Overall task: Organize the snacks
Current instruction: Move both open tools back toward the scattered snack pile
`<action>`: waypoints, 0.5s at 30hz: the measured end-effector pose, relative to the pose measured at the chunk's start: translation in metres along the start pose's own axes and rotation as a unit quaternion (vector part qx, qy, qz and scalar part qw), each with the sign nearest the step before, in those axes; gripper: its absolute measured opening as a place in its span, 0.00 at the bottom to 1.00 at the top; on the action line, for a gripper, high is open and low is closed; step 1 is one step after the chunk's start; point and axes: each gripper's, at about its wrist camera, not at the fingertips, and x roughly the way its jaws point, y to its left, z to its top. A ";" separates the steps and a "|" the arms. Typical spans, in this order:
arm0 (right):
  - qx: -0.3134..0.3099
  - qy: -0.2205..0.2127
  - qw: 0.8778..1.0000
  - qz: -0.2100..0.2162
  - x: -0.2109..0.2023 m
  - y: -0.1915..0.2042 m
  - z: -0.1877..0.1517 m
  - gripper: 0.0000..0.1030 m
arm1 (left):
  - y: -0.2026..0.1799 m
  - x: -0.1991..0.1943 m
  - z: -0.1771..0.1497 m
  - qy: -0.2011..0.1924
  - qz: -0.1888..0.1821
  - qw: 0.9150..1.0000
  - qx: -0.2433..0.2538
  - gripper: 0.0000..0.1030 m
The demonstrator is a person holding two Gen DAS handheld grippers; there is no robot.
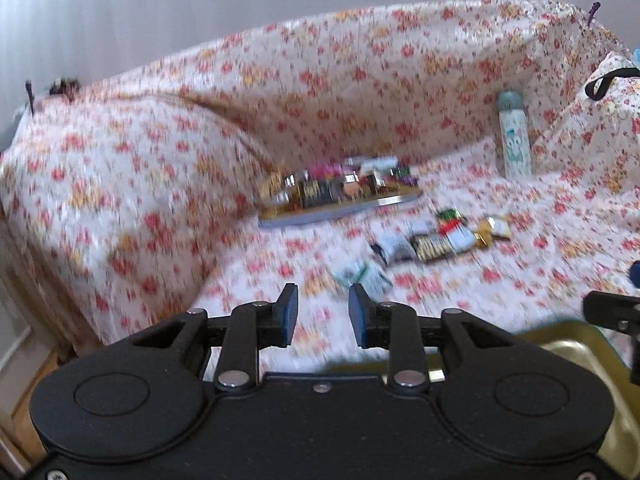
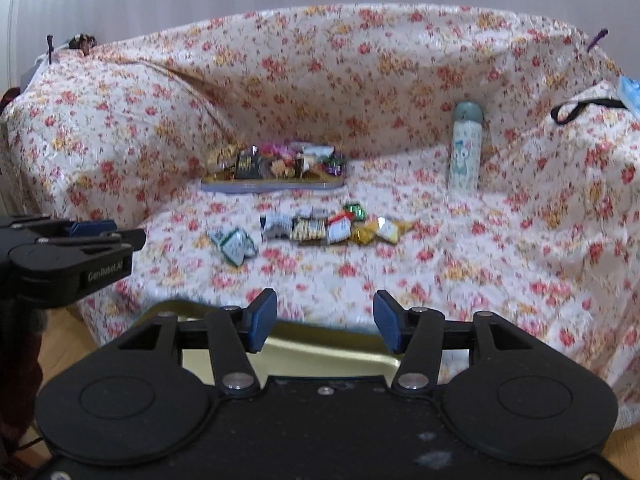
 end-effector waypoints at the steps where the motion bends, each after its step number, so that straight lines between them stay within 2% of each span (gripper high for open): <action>1: 0.000 -0.009 1.000 0.000 0.001 0.000 0.002 0.58 | 0.001 0.003 0.002 -0.005 0.004 1.000 0.006 0.49; 5: 0.005 -0.032 0.999 -0.004 0.008 -0.003 0.011 0.59 | 0.004 0.017 0.011 -0.014 0.008 1.000 0.021 0.50; 8: 0.016 -0.033 0.999 -0.012 0.016 -0.008 0.017 0.59 | 0.006 0.025 0.016 -0.012 0.003 1.000 0.019 0.50; 15: 0.031 -0.022 0.999 -0.017 0.033 -0.015 0.024 0.60 | 0.006 0.053 0.016 0.024 -0.023 0.999 0.007 0.50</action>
